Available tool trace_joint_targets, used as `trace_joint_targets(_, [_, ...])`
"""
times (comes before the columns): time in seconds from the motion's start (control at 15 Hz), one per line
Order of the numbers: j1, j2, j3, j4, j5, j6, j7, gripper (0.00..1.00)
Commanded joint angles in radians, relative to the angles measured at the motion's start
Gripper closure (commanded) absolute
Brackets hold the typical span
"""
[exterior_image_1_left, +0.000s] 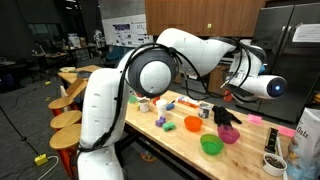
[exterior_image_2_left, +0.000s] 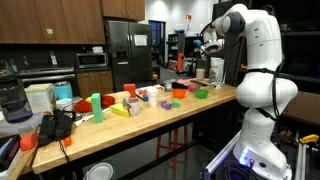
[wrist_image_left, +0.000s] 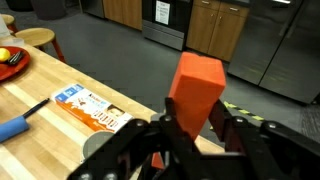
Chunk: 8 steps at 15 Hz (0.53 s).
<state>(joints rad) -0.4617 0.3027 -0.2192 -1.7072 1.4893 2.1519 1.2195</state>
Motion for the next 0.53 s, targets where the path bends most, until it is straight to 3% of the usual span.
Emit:
trace_joint_targets(0.0, [0.027, -0.029, -0.043, -0.004, -0.033, -0.051, -0.007, 0.87])
trace_joint_targets(0.33, [0.044, -0.012, -0.061, 0.075, -0.127, -0.104, -0.009, 0.87])
trace_joint_targets(0.47, [0.057, -0.016, -0.064, 0.097, -0.153, -0.061, -0.033, 0.87])
